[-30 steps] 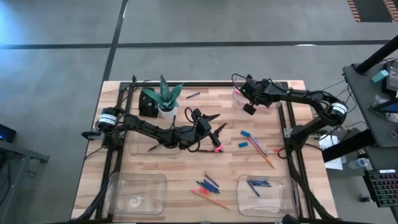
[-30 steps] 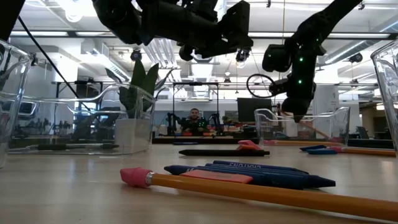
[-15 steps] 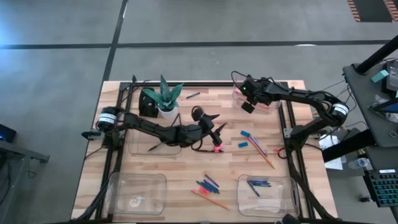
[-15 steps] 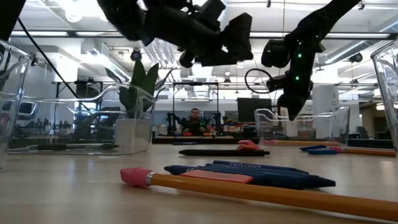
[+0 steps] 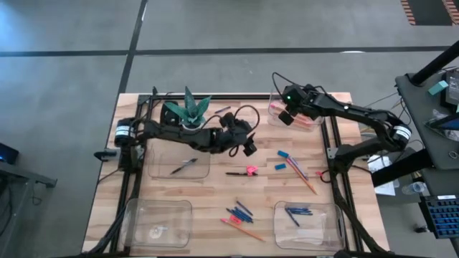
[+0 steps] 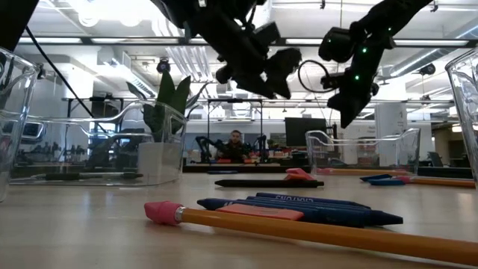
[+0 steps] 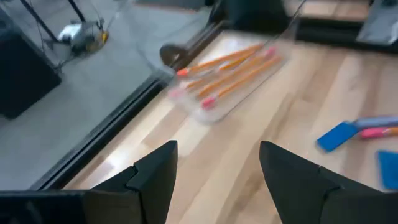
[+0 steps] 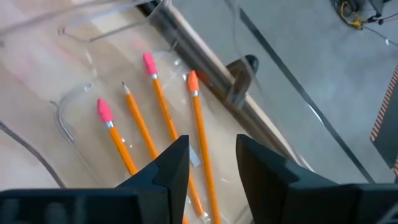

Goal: Sort crayons/erasers/pens/pencils in bins
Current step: Put the blue crayon into the bottom right transparent bin

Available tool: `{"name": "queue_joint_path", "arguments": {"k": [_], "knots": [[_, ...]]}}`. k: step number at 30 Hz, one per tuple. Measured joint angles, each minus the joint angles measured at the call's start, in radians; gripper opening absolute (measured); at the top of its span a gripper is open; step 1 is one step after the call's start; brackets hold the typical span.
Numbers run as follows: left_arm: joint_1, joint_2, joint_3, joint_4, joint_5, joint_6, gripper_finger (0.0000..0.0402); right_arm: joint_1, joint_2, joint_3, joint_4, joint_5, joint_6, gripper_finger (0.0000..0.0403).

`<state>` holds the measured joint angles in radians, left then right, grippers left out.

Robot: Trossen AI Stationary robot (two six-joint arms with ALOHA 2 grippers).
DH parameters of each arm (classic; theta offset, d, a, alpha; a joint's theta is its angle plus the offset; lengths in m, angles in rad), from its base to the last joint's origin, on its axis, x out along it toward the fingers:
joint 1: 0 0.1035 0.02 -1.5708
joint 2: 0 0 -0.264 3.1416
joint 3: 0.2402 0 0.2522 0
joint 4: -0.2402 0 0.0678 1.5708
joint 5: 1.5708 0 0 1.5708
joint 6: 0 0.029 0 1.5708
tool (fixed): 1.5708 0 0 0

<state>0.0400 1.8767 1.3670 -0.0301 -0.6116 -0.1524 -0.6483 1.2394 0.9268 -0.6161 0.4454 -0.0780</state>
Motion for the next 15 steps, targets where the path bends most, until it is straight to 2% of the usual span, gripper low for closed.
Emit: {"name": "queue_joint_path", "arguments": {"k": [8,15], "knots": [[0.069,0.005,0.001,-0.072,-0.005,0.004,0.0215,0.000,-0.055,0.000,0.000,0.000,-0.001,0.0123],[0.057,0.005,0.002,-0.068,-0.199,0.161,0.0215,0.000,-0.059,0.000,0.000,0.000,-0.002,0.0122]]}}
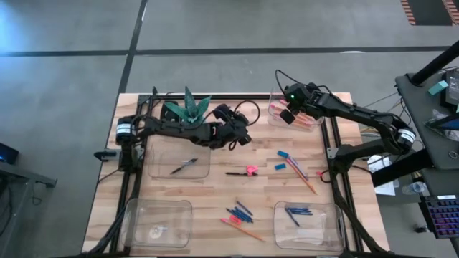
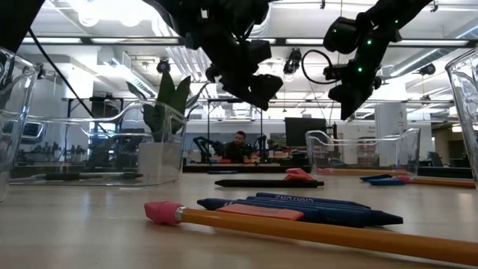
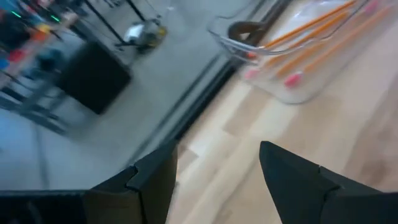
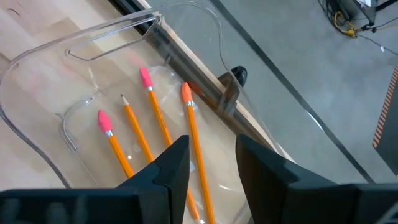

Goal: Sort crayons/erasers/pens/pencils in bins
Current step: Put the blue crayon into the bottom right transparent bin

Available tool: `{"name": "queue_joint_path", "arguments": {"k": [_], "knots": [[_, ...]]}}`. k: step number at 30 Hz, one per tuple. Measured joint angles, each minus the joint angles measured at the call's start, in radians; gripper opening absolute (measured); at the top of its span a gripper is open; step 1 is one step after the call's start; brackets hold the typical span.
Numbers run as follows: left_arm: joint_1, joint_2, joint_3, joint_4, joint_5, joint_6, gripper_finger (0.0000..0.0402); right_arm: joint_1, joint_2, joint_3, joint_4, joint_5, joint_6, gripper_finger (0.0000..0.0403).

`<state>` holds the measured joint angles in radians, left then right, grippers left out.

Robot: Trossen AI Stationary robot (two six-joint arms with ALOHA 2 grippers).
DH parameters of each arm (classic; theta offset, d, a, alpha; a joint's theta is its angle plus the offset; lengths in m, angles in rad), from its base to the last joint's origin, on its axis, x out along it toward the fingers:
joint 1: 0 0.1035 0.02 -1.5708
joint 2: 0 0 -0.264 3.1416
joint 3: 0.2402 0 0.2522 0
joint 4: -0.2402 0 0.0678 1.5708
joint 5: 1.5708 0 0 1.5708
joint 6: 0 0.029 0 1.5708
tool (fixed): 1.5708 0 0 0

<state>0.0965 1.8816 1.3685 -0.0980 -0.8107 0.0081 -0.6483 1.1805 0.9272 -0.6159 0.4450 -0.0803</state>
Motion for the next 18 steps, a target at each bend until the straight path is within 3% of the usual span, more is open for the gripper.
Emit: {"name": "queue_joint_path", "arguments": {"k": [18], "knots": [[0.001,0.000,0.004,0.004,-0.072,0.130,0.0215,0.000,0.000,0.000,0.129,0.000,-0.034,0.0114]]}}
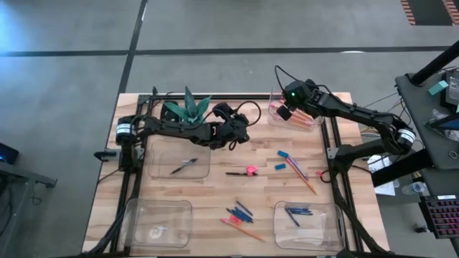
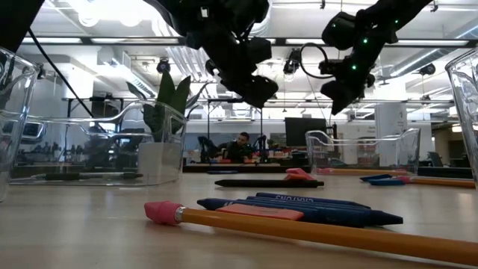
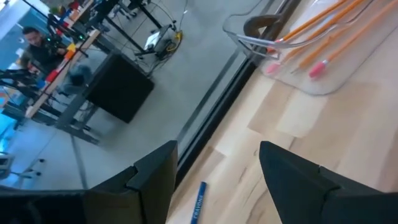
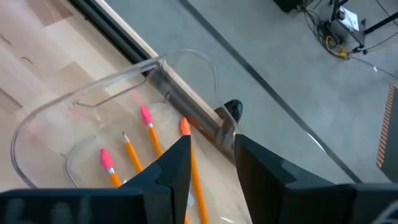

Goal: Sort crayons/erasers/pens/pencils in bins
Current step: Put the blue crayon into the bottom right transparent bin

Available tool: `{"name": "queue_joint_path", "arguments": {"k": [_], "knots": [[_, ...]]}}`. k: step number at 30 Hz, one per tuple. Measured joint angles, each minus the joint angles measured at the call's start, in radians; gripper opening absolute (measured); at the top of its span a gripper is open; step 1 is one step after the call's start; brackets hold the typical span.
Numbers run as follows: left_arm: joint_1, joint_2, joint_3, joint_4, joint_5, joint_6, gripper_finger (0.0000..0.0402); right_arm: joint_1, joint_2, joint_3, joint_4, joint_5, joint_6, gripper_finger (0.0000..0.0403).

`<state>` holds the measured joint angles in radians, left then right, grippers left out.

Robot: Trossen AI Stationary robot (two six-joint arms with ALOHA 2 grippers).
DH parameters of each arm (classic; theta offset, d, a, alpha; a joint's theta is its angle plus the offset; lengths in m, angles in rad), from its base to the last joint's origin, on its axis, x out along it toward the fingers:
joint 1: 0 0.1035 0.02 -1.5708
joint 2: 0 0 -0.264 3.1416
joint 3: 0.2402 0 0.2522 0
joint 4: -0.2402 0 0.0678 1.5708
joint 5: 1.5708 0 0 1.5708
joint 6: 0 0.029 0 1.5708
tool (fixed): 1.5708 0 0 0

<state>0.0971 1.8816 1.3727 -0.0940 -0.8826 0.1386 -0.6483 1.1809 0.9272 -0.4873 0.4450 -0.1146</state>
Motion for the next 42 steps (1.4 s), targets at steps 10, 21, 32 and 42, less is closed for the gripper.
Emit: {"name": "queue_joint_path", "arguments": {"k": [10,21,32,42], "knots": [[0.044,0.000,0.002,-0.030,0.117,-0.019,0.0215,0.000,0.000,0.000,0.000,0.000,0.018,0.0114],[0.182,0.001,0.002,-0.108,0.438,-0.183,0.0215,0.000,0.000,0.000,-0.001,0.000,0.029,0.0114],[0.296,0.001,0.022,-0.214,0.662,-0.076,0.0215,0.000,0.000,0.000,-0.001,0.000,0.026,0.0114],[0.423,0.000,0.047,-0.346,0.756,-0.054,0.0215,0.000,0.001,0.000,-0.001,0.000,-0.001,0.0114]]}}
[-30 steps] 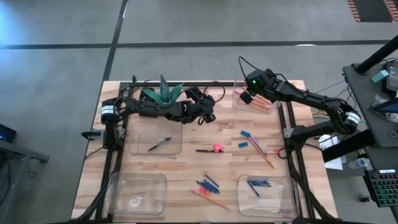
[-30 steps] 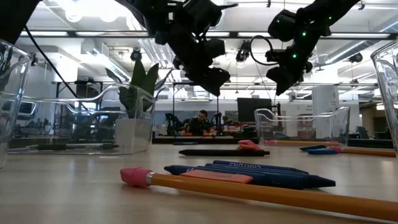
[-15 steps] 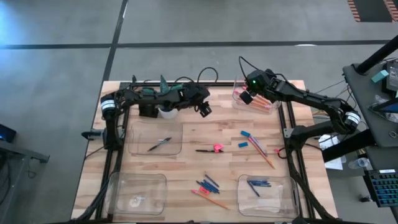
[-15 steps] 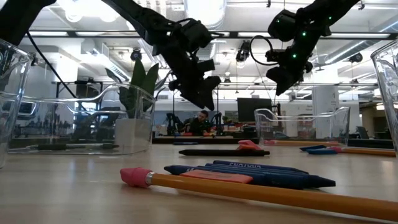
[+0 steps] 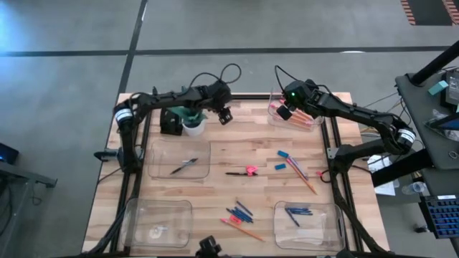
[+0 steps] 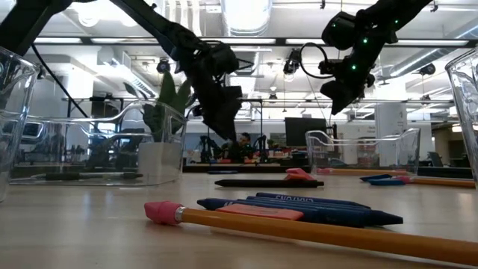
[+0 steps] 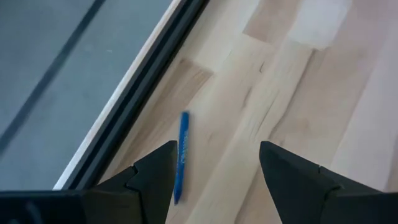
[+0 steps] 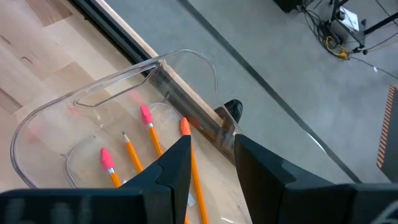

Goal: Sort crayons/erasers/pens/pencils in bins
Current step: Put the blue crayon into the bottom right transparent bin

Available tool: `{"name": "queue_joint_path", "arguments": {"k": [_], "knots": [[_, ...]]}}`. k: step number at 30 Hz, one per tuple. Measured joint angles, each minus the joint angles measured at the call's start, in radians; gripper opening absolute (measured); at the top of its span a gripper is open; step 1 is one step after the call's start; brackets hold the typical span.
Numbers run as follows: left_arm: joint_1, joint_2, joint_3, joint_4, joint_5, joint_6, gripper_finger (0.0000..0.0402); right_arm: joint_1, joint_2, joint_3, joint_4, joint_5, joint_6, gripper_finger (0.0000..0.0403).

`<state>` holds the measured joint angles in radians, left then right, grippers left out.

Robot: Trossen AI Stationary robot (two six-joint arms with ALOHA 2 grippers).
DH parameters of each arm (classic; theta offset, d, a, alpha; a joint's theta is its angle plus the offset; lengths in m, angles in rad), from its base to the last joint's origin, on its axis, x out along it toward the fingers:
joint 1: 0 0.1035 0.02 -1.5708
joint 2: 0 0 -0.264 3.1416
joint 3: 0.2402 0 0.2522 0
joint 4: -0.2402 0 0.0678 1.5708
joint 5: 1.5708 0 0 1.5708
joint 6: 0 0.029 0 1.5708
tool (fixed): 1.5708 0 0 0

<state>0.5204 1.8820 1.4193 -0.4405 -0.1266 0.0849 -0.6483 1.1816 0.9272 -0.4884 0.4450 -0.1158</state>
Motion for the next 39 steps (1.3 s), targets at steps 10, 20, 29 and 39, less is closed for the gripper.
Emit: {"name": "queue_joint_path", "arguments": {"k": [10,20,29,39], "knots": [[0.048,0.012,-0.010,-0.014,0.045,-0.064,0.0215,0.000,0.000,0.000,0.000,0.000,0.000,0.0114],[0.052,0.053,-0.010,-0.009,0.044,-0.031,0.0215,0.000,0.000,0.000,0.000,0.000,0.002,0.0114],[0.068,0.111,-0.001,0.045,0.034,-0.020,0.0215,0.000,0.000,0.000,0.000,0.000,0.003,0.0114],[0.082,0.153,0.009,0.062,-0.076,-0.077,0.0215,0.000,0.000,0.000,0.001,0.000,0.000,0.0114]]}}
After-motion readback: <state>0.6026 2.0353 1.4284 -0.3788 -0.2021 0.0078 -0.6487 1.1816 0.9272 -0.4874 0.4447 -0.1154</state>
